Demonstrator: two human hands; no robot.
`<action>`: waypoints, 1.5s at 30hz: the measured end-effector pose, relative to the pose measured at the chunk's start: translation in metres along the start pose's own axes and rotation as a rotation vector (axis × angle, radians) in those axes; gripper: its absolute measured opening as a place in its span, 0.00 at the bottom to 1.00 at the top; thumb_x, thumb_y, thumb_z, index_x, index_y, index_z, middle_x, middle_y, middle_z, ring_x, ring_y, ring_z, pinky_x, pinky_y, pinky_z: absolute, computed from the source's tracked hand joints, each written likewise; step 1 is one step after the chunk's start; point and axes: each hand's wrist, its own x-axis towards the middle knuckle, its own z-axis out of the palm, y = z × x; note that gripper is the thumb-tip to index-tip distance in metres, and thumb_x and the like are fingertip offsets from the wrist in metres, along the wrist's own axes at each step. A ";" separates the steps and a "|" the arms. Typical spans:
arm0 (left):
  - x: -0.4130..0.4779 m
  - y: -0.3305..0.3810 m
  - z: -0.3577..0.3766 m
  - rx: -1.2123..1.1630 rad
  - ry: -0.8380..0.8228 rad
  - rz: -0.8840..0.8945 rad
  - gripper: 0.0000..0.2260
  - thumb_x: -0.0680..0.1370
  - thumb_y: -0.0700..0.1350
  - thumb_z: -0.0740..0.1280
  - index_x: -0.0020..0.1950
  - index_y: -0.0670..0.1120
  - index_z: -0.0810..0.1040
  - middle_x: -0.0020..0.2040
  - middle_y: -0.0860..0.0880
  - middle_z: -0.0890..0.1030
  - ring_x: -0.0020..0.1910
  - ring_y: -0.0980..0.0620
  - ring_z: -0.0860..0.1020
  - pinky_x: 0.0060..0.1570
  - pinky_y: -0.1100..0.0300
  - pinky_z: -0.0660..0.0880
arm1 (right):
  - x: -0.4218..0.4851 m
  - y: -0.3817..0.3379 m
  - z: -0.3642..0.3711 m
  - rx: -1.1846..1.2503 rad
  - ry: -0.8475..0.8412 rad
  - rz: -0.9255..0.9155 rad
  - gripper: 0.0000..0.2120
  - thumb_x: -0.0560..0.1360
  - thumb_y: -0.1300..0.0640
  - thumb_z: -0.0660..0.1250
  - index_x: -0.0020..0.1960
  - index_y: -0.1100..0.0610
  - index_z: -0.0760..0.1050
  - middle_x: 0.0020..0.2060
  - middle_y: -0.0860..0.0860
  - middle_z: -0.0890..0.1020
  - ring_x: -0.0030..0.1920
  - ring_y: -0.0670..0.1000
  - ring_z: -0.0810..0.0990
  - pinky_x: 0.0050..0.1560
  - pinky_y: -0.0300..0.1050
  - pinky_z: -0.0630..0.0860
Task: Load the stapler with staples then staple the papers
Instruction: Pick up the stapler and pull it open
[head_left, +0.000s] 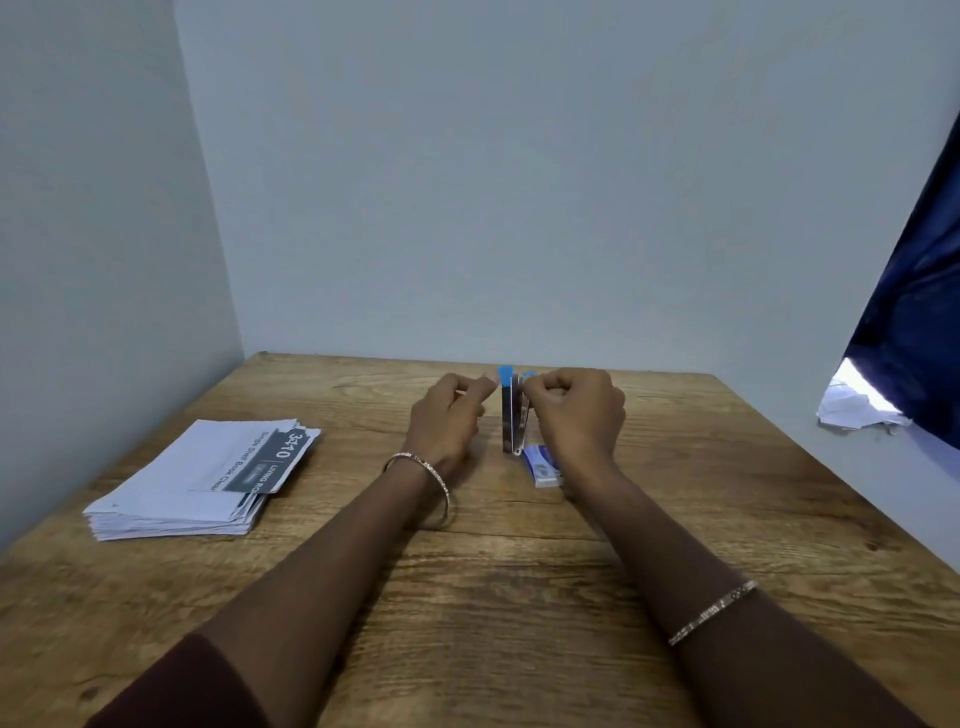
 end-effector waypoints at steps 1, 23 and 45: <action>-0.002 0.000 0.002 0.001 -0.063 0.016 0.14 0.76 0.58 0.69 0.47 0.48 0.80 0.45 0.47 0.83 0.42 0.50 0.80 0.40 0.58 0.75 | 0.000 0.000 -0.001 0.031 0.036 0.005 0.09 0.70 0.50 0.73 0.39 0.54 0.87 0.35 0.46 0.88 0.41 0.50 0.85 0.43 0.45 0.76; -0.012 0.000 0.007 -0.044 -0.176 0.411 0.13 0.86 0.49 0.55 0.54 0.41 0.72 0.36 0.48 0.75 0.32 0.50 0.73 0.33 0.55 0.72 | -0.001 0.009 0.009 0.831 -0.379 0.163 0.08 0.74 0.55 0.76 0.49 0.59 0.86 0.41 0.53 0.88 0.40 0.45 0.85 0.43 0.38 0.80; -0.012 0.007 0.019 -0.048 -0.090 0.392 0.15 0.86 0.50 0.53 0.47 0.41 0.69 0.28 0.49 0.72 0.26 0.51 0.70 0.29 0.55 0.69 | -0.009 -0.008 0.006 0.488 -0.140 -0.124 0.10 0.78 0.54 0.69 0.42 0.60 0.78 0.32 0.56 0.82 0.29 0.43 0.77 0.32 0.38 0.74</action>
